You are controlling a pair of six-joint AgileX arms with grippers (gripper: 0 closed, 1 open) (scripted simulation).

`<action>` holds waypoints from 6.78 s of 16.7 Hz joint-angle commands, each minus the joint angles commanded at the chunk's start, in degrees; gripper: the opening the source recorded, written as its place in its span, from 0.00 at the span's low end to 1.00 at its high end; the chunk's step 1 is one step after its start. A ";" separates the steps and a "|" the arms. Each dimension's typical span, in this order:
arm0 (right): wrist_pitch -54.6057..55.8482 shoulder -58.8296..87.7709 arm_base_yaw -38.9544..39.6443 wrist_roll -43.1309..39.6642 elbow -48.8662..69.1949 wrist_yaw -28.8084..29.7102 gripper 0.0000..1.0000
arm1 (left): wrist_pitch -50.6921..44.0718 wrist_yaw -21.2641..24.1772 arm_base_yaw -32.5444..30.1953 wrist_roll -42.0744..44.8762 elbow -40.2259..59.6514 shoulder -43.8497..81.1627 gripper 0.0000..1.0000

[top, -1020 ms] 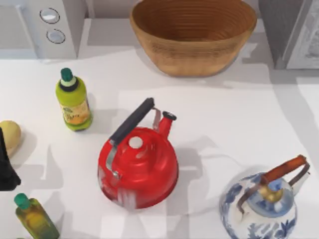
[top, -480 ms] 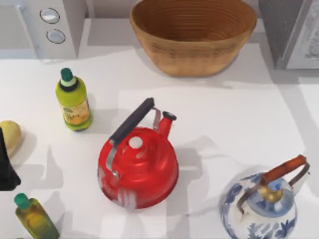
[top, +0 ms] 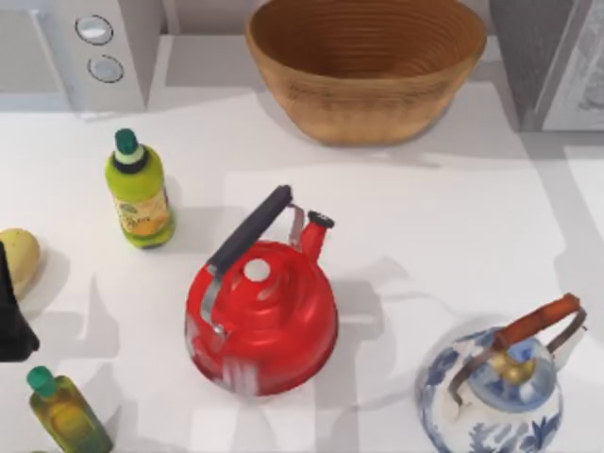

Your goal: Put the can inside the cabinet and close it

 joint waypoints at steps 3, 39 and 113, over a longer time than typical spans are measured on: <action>0.00 0.01 0.00 0.00 0.01 0.00 0.00 | 0.00 0.00 0.00 0.00 0.00 0.00 1.00; 9.03 -31.79 -1.49 -0.45 -45.96 -2.01 1.00 | 0.00 0.00 0.00 0.00 0.00 0.00 1.00; 40.87 -42.00 -66.36 -7.50 -77.11 -65.78 1.00 | 0.00 0.00 0.00 0.00 0.00 0.00 1.00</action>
